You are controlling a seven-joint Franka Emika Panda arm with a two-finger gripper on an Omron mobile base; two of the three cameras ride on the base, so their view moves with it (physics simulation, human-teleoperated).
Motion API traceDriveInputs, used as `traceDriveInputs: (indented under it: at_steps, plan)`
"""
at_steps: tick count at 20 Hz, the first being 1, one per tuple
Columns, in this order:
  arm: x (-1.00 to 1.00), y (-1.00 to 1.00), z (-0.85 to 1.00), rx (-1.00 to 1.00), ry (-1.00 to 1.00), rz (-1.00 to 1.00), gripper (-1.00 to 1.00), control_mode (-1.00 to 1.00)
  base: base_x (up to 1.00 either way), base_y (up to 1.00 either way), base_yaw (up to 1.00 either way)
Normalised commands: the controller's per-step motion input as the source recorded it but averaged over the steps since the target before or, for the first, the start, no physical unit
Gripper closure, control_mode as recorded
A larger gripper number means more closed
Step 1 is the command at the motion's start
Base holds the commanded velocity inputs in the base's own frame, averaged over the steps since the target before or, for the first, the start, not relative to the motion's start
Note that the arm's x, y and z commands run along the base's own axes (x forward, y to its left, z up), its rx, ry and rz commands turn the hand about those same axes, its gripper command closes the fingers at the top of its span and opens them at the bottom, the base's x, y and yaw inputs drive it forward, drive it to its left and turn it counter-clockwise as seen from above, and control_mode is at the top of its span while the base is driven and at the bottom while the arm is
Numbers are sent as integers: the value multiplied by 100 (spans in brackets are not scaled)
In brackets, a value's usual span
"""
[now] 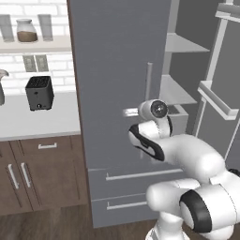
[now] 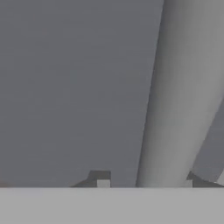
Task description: Take the strawberry from the fridge and place it on top of the pancake, located on the dining counter.
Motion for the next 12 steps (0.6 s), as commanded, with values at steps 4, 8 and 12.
traceDriveInputs:
  at_steps: [4, 8, 12]
  plan:
    - [-100, 100, 26, 10, 7, 3, 100, -100, 0, 0, 0]
    - [-100, 100, 1, 4, 0, 0, 100, -100, 0, 0, 0]
    - [-97, 100, -7, 0, 0, 0, 100, -100, 0, 0, 0]
